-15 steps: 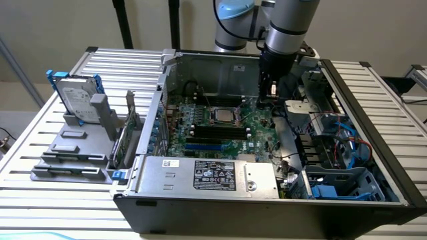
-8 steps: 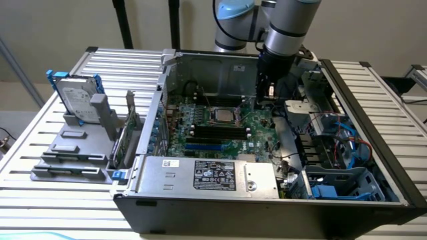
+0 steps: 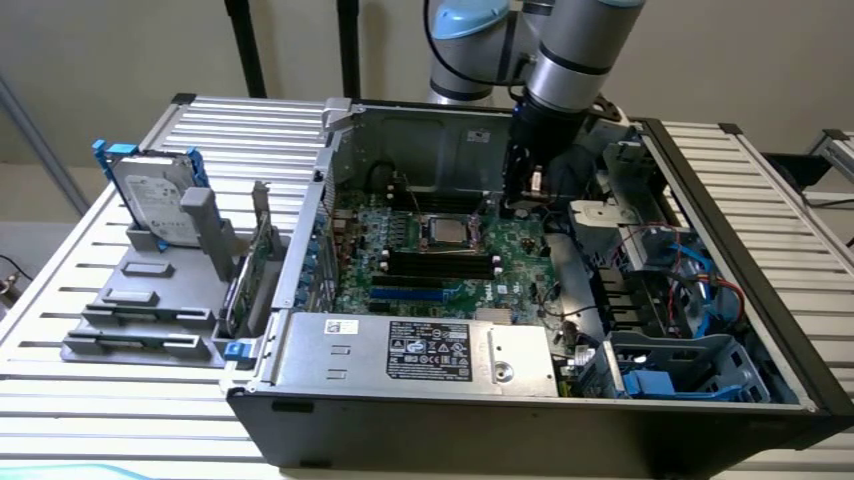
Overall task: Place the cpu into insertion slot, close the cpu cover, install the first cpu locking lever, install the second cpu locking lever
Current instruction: 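Close the cpu cover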
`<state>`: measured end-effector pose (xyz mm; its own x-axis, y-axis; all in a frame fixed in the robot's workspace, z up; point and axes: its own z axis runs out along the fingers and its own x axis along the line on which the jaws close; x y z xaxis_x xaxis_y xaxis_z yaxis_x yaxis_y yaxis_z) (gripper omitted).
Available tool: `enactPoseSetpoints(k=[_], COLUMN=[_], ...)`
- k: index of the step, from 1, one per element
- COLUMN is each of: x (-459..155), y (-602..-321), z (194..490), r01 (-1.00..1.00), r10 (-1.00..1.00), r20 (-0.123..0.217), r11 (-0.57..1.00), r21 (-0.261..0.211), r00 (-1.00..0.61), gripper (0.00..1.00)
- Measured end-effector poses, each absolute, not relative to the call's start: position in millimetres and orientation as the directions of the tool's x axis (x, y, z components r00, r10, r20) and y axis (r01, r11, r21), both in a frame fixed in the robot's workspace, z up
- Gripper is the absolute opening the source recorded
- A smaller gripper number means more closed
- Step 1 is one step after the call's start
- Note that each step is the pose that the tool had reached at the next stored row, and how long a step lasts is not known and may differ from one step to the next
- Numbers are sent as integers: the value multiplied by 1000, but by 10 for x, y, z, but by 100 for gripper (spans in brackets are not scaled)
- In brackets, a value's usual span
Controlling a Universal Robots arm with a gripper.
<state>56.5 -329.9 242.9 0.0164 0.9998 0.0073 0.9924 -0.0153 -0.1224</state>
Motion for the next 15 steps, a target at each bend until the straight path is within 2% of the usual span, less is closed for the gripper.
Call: enactPoseSetpoints(k=[15], x=[413], y=[-3311], z=[2421], r01=[979], r10=[1000], r20=[13], r11=[5], r21=[-203], r00=[-2], gripper=[11])
